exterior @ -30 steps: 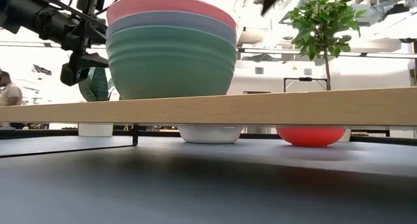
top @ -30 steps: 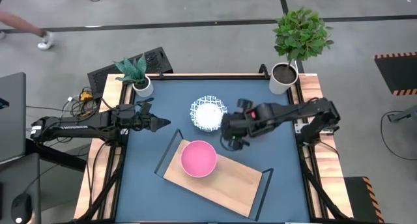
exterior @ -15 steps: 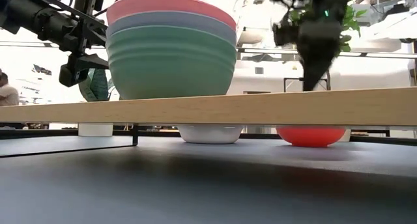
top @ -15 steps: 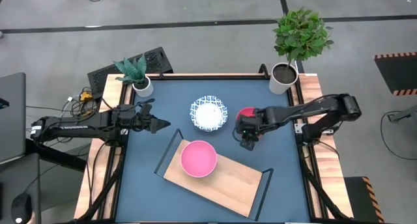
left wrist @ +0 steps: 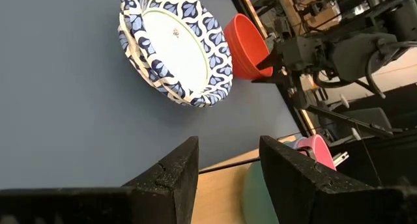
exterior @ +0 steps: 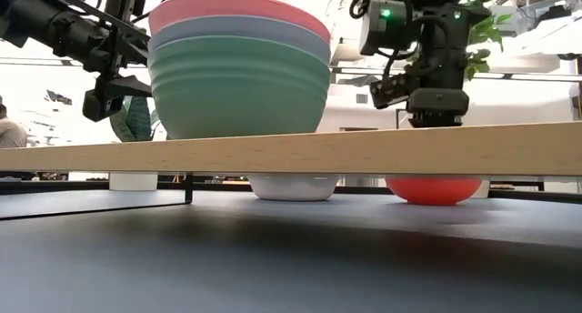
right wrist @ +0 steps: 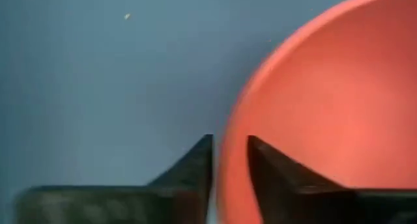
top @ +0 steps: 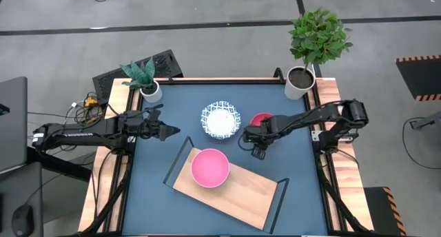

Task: Place and stack bowls onto a shelf
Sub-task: Stack the orange bowl on top of the pink bowl on the shelf

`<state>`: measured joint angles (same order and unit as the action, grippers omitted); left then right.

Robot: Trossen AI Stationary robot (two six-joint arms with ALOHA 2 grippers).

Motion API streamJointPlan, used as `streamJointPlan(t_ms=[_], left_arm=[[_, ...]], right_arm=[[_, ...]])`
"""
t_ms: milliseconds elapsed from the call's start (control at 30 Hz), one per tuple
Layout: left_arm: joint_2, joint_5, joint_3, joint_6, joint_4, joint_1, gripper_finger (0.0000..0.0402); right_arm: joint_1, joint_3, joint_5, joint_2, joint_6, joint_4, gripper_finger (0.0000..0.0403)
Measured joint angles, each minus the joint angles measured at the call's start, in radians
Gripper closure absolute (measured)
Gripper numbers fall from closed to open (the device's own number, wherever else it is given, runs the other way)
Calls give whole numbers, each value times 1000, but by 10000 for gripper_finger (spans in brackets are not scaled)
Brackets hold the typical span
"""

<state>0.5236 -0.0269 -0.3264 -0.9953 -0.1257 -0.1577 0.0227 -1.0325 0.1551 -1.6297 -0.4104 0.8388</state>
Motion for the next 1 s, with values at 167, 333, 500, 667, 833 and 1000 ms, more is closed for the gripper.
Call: streamJointPlan(t_ms=[167,333,500,667,833,1000], left_arm=[[0,3,0,-3,-12,0,255],[0,2,0,-4,-36,0,255],[0,-6,0,-13,-47,0,255],[0,-11,0,-13,-45,0,255],[0,-11,0,-14,-45,0,255],[0,-11,0,-15,-46,0,255]], right_arm=[[11,-9,0,2,-16,7,380],[20,-87,9,34,-12,61,380],[42,-254,31,56,22,165,380],[85,-462,57,57,143,186,380],[155,-634,60,35,315,164,380],[250,-756,54,-22,583,154,380]])
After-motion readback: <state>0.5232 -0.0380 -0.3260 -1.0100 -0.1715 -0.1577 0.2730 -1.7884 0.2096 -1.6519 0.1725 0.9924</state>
